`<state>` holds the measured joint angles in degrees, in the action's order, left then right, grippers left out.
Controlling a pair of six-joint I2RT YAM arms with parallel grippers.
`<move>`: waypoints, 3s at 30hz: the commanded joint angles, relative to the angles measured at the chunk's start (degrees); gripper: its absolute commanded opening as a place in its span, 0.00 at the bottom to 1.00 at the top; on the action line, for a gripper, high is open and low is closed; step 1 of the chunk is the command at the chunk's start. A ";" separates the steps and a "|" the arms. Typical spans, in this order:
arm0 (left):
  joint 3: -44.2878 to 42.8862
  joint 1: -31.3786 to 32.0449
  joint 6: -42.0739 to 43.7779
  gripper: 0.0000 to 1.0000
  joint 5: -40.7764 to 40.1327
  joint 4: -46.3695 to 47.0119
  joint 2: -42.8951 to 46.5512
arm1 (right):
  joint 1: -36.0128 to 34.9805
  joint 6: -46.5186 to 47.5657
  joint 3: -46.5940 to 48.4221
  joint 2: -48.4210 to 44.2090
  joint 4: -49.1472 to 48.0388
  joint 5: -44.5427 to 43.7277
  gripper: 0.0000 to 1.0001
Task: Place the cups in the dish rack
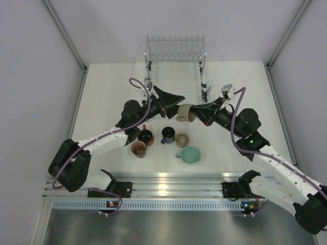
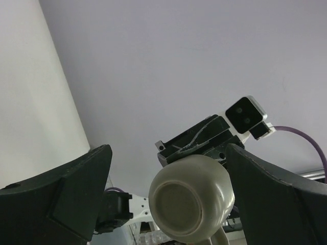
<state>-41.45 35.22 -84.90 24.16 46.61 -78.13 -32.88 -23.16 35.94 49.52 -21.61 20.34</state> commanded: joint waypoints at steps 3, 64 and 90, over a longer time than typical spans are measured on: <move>-0.56 2.65 -9.92 0.99 0.44 18.41 -5.45 | -1.04 0.04 -0.61 0.58 -10.12 0.84 0.00; 1.02 6.44 -11.43 0.00 -3.15 30.38 -12.31 | -1.04 5.31 -5.80 -6.27 -4.06 -10.93 0.43; -46.17 -10.00 57.12 0.00 -28.80 -51.88 -19.07 | -0.87 9.10 -8.08 -8.74 0.78 -18.93 0.59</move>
<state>-83.77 24.75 -43.75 8.54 9.39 -93.65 -33.63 -15.03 27.64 40.21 -19.64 3.22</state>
